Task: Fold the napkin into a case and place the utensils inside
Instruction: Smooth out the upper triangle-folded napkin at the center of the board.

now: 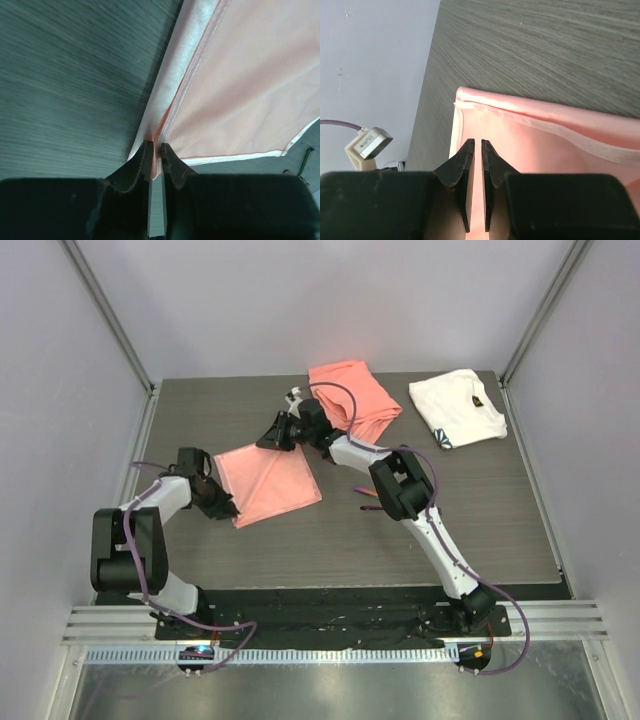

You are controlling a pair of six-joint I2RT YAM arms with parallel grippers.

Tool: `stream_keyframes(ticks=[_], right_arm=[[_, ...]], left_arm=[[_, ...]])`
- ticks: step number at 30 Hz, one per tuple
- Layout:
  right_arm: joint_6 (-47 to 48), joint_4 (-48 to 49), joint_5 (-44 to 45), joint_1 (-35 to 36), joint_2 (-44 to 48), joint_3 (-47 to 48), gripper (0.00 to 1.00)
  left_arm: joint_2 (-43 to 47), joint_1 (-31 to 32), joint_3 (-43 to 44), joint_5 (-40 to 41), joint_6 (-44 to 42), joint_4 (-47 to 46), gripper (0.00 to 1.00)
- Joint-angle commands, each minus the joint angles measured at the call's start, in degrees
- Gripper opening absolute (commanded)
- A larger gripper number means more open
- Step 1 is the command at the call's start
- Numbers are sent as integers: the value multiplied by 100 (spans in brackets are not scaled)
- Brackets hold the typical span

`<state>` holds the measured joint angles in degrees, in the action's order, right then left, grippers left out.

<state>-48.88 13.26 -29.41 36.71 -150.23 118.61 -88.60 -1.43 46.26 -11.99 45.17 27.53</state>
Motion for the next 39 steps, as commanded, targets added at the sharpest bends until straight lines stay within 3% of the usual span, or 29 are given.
stream_keyframes(ticks=[1,3,8,14,17,20,28,39], right_arm=[[28,19,-320,29,696,-372,17],[168,-155,-355,38,820,-540,18],[730,-657,-276,21,1469,-1146,24],[810,-772,-390,-15,1910,-1744,29],[793,-728,-522,-23,2041,-1999,29],[810,-649,-513,-41,2147,-2350,29],[670,-333,-663,-85,2279,-2992,29],[538,-113,-715,-76,2297,-3221,29]], left_arm=[[667,29,49,29,159,-56,24],[817,-6,451,205,-7,251,36],[180,-427,1690,189,-534,639,45],[-1527,-613,3658,231,-1439,1456,28],[-2152,-613,4073,188,-1792,1396,27],[-2539,-613,4338,-145,-1959,1237,27],[-3128,-604,4831,-84,-2144,1149,29],[-3260,-569,4840,-278,-2187,1097,26]])
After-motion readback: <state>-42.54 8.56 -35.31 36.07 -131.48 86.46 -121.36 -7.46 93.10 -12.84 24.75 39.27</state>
